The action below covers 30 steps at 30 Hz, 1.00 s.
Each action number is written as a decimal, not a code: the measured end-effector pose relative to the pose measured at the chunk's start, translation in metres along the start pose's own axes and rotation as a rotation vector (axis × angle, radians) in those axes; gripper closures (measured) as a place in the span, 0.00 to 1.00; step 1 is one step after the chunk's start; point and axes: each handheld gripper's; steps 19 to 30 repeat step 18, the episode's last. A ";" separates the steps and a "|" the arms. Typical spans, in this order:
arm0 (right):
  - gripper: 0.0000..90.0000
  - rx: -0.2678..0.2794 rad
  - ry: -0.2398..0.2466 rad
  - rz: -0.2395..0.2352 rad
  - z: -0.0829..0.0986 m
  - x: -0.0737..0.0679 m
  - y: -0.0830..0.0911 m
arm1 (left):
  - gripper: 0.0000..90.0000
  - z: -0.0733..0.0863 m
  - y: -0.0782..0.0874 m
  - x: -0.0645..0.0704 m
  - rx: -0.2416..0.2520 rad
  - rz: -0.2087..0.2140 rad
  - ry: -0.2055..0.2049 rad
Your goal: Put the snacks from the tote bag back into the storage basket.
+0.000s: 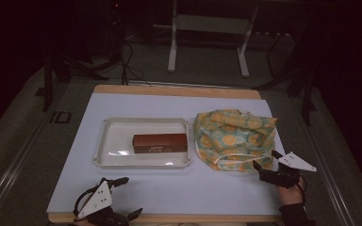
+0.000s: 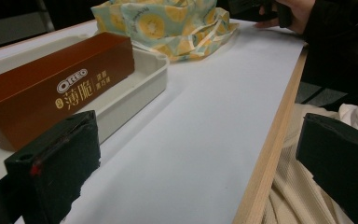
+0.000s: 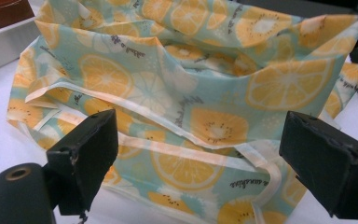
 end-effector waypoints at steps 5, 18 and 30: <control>0.13 0.008 -0.001 -0.005 0.001 0.000 0.001 | 0.00 0.000 0.000 0.000 0.000 0.000 0.001; 0.13 0.016 0.014 0.007 0.004 -0.002 0.000 | 0.00 0.000 -0.001 -0.001 0.001 0.002 0.001; 0.13 0.016 0.014 0.007 0.004 -0.002 0.000 | 0.00 0.000 -0.001 -0.001 0.001 0.002 0.001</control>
Point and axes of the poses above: each handheld gripper's, and its own axes: y roughly backward along the jaws, z roughly out of its underside, x roughly to its right, and after that the axes turned 5 degrees about -x, right-handed
